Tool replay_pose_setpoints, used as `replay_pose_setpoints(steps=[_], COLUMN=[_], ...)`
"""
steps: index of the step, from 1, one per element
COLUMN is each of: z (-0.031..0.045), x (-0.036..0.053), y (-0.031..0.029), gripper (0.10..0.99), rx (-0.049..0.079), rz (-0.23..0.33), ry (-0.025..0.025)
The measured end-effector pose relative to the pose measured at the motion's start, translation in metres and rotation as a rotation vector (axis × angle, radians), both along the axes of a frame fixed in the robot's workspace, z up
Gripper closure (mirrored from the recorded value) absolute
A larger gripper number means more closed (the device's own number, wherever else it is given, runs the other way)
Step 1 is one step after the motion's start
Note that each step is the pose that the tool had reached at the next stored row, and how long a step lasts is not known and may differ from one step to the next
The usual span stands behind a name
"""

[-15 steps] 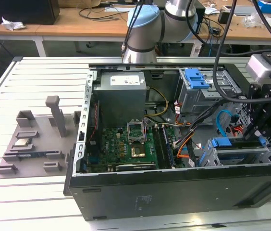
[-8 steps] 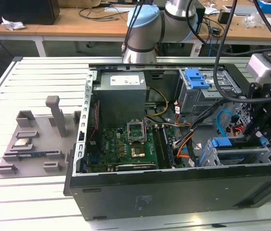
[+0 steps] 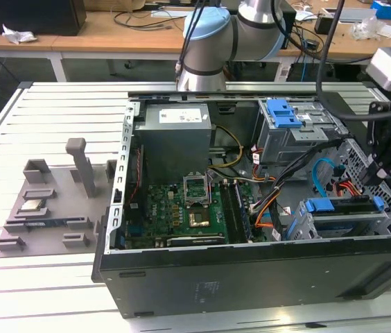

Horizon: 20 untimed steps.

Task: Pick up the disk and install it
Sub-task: 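Insert the first disk wire, then insert the second disk wire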

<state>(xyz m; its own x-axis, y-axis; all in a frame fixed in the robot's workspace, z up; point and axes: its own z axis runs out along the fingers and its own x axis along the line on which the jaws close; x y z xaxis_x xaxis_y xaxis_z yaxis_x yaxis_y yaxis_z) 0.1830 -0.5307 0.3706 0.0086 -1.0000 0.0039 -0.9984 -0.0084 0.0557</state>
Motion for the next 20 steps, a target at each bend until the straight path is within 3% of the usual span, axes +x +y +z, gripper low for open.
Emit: replay_pose_setpoints(steps=[3, 9, 11, 14, 15, 17, 20], z=[0.0049, 0.0058, 0.0060, 0.0063, 0.0063, 0.0056, 0.0053], x=[0.0000, 0.0000, 0.0000, -0.0001, -0.0007, -0.0075, -0.0201], y=[0.0000, 0.0000, 0.0000, 0.0005, 0.0025, 0.0144, 0.0178], gripper=[0.980, 0.973, 0.851, 0.784, 0.784, 0.784, 0.784], rx=[0.000, 0.000, 0.000, 0.000, 0.000, 0.000, 0.000], rz=[0.000, 0.000, 0.000, 0.000, 0.000, 0.001, 0.001], ry=[0.0000, 0.0000, 0.0000, 0.0000, 0.0000, 0.0000, 0.0000])
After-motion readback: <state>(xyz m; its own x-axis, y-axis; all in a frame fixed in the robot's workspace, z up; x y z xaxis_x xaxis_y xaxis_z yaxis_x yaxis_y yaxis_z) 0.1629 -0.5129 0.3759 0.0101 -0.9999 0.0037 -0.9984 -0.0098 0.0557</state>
